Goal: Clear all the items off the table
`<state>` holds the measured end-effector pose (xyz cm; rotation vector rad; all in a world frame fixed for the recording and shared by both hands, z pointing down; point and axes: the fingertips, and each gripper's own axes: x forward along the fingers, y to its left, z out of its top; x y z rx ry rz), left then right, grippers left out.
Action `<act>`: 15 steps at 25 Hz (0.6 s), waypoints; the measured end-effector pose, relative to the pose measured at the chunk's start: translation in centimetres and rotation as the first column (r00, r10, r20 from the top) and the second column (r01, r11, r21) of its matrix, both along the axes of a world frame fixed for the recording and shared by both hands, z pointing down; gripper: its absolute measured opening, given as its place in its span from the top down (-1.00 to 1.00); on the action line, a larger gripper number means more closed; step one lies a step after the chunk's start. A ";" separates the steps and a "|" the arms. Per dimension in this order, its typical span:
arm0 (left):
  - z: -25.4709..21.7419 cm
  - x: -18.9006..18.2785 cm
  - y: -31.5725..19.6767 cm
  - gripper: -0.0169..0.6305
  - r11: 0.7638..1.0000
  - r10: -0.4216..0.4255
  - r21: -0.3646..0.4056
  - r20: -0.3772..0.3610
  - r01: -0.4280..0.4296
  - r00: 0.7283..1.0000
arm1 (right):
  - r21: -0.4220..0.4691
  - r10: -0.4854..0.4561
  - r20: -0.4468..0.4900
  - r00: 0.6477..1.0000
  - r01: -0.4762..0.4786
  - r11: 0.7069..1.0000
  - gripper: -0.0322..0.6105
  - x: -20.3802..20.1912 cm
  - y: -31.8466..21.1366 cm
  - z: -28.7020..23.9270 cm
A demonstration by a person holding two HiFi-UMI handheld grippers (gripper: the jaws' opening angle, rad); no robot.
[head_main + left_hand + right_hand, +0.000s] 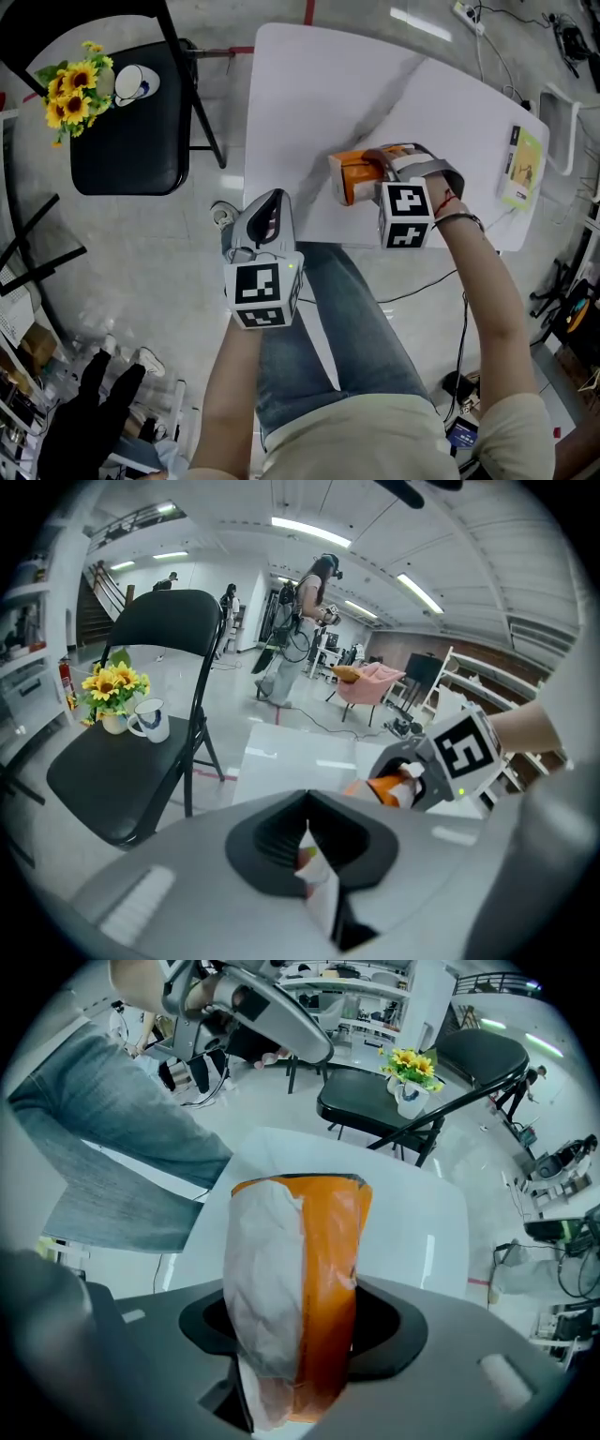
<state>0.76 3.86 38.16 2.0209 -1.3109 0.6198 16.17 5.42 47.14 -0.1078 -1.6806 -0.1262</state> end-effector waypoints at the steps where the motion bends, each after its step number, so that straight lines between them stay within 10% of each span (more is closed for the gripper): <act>1: 0.0 -0.5 0.0 0.92 1.000 -0.005 0.000 -0.001 0.005 1.000 | -0.001 -0.006 0.001 1.000 0.006 1.000 0.01 -0.6 0.0 -0.2; 15: 0.7 -9.6 1.0 0.92 0.997 -0.082 -0.008 0.002 0.082 0.997 | 0.001 -0.083 0.002 0.997 0.083 0.997 0.01 -10.6 -1.0 -1.5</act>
